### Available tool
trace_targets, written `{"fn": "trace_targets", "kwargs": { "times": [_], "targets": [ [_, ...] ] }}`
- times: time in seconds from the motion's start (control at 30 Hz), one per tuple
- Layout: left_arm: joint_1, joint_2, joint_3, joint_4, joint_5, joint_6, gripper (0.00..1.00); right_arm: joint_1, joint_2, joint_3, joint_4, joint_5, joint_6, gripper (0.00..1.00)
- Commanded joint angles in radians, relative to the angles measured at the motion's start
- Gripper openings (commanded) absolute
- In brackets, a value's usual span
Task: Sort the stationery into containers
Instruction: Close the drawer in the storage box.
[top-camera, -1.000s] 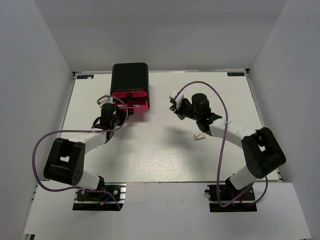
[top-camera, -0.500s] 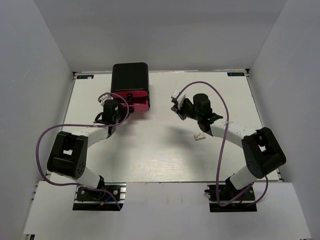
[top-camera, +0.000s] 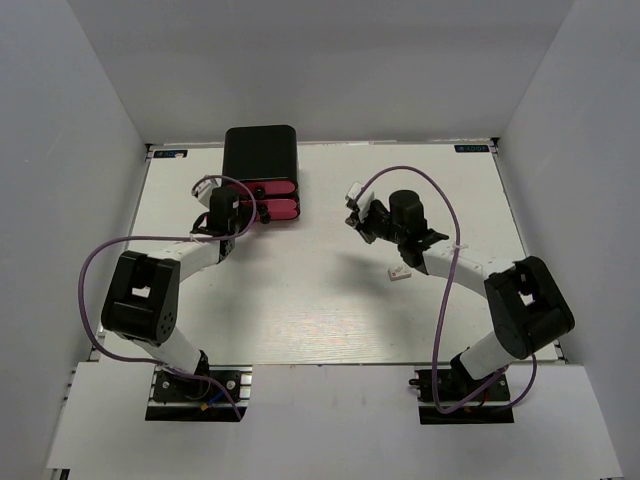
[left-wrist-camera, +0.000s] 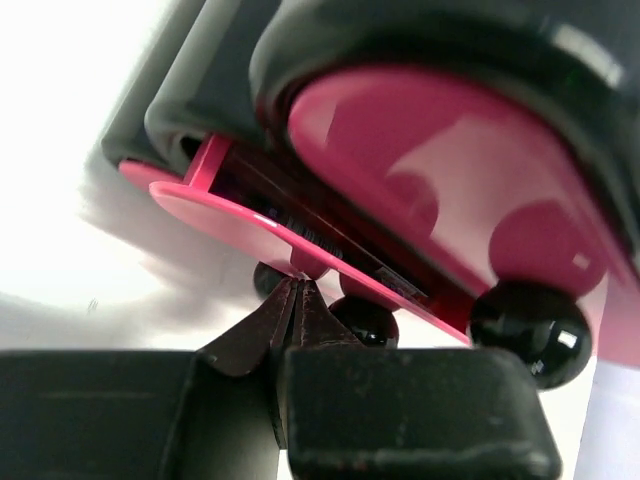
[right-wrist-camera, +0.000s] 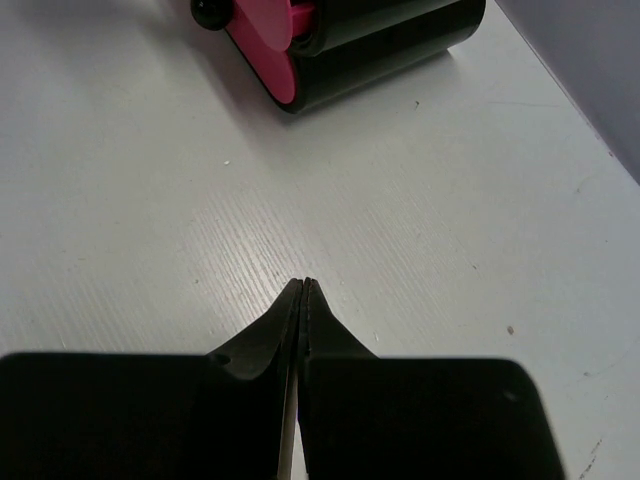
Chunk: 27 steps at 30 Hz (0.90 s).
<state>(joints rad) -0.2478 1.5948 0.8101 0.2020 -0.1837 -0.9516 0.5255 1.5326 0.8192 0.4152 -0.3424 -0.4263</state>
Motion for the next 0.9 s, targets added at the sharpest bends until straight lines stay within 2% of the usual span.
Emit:
{"fn": "trace_targets", "kwargs": {
  "times": [0.0, 0.37, 0.57, 0.63, 0.67, 0.8, 0.87],
  "targets": [
    [0.008, 0.005, 0.057, 0.016, -0.022, -0.018, 0.14, -0.009, -0.04, -0.012, 0.023, -0.009, 0.003, 0.0],
    [0.008, 0.053, 0.1, 0.025, -0.013, -0.027, 0.14, -0.013, -0.06, -0.048, 0.014, -0.009, 0.003, 0.0],
    [0.008, 0.015, 0.029, 0.013, 0.053, -0.007, 0.17, -0.012, -0.069, -0.066, -0.001, -0.023, 0.004, 0.0],
    [0.008, -0.001, -0.038, 0.059, 0.079, -0.007, 0.22, -0.013, -0.075, -0.077, -0.006, -0.03, 0.004, 0.0],
    [0.008, -0.012, -0.058, 0.097, 0.098, -0.018, 0.32, -0.015, -0.075, -0.081, -0.004, -0.033, 0.007, 0.0],
    [0.008, 0.0, -0.086, 0.12, 0.119, -0.027, 0.62, -0.012, -0.086, -0.101, -0.01, -0.038, 0.008, 0.0],
    [0.008, 0.014, -0.066, 0.099, 0.132, -0.027, 0.67, -0.018, -0.091, -0.112, -0.01, -0.033, 0.008, 0.0]
  ]
}}
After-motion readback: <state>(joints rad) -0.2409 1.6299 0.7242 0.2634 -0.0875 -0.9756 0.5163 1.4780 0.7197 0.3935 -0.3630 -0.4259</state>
